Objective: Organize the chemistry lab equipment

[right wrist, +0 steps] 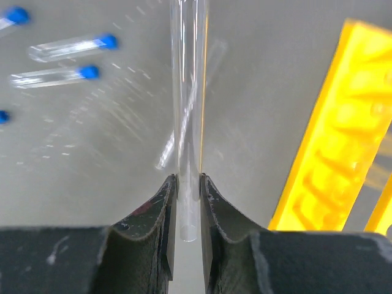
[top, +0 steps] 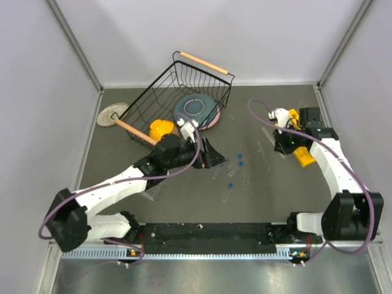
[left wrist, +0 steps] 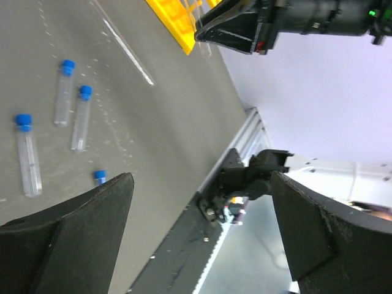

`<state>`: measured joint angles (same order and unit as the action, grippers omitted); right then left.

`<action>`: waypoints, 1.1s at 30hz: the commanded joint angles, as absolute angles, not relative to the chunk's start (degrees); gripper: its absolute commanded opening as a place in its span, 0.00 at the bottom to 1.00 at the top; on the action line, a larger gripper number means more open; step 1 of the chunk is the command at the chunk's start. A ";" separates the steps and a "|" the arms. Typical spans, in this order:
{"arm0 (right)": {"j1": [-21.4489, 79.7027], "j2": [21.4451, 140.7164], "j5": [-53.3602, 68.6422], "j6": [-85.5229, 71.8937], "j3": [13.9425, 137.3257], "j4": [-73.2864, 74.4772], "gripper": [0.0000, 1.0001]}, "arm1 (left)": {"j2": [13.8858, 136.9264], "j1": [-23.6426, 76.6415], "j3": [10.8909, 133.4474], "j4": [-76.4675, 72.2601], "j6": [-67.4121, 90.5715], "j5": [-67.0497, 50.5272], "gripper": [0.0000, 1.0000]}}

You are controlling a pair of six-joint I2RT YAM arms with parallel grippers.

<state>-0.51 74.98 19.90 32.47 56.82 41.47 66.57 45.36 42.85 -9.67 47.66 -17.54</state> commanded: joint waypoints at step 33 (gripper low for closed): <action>27.77 60.47 27.68 53.96 60.64 53.52 0.13 | 88.68 45.44 68.03 9.58 53.44 -34.72 0.51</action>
<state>26.44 60.18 28.10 51.96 59.75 53.45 88.42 45.12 65.32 7.18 56.75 -34.87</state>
